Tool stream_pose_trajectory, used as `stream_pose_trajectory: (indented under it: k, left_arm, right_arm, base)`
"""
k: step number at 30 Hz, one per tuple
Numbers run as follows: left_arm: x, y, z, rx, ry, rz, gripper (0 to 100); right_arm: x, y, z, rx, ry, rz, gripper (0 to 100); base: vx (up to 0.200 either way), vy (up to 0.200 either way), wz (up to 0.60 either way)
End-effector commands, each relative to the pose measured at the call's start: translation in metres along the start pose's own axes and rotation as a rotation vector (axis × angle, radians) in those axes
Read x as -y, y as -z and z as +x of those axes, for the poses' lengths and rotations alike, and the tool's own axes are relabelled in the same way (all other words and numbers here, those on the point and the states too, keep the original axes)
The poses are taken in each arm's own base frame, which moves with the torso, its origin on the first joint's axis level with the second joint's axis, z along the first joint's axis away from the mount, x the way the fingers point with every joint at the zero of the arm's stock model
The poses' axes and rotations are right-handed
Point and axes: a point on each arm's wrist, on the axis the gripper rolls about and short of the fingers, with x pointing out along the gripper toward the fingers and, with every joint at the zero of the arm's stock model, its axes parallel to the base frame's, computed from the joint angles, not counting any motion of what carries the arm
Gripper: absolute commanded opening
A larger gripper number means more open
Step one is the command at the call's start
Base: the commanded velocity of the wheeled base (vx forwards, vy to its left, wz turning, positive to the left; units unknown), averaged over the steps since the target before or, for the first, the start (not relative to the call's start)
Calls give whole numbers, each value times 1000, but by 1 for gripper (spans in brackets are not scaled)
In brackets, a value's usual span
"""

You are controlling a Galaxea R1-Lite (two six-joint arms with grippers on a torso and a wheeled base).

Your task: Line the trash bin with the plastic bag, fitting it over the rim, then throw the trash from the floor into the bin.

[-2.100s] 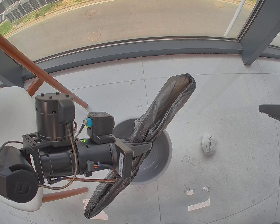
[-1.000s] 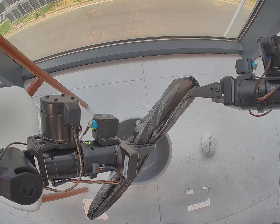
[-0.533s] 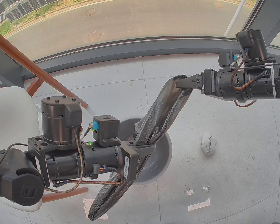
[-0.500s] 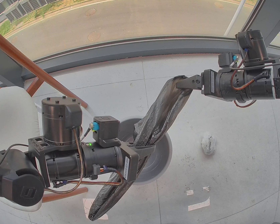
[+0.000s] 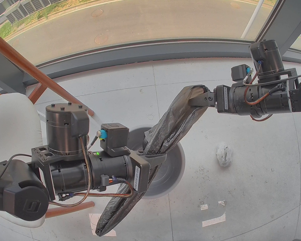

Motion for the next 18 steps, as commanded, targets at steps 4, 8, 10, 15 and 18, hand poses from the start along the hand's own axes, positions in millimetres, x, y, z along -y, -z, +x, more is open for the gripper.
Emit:
stream_pose_trajectory:
  k: [4,8,10,15,18]
  left_arm:
    - [-1,1,2,-7,-6,0,0]
    - [-3,5,8,-24,-5,-6,0]
    - [-3,7,9,-30,-10,-7,0]
    - [-7,16,20,-69,-20,-18,0]
    - [-9,21,26,-90,-19,-24,0]
  right_arm:
    - [1,1,8,-4,20,-2,0]
    - [0,2,7,-4,17,-4,0]
    - [-1,5,8,-14,17,-6,0]
    - [5,10,17,-44,32,-49,0]
    - [7,13,23,-58,38,-63,0]
  base:
    - [0,0,0]
    - [0,0,0]
    - [0,0,0]
    - [0,0,0]
    - [0,0,0]
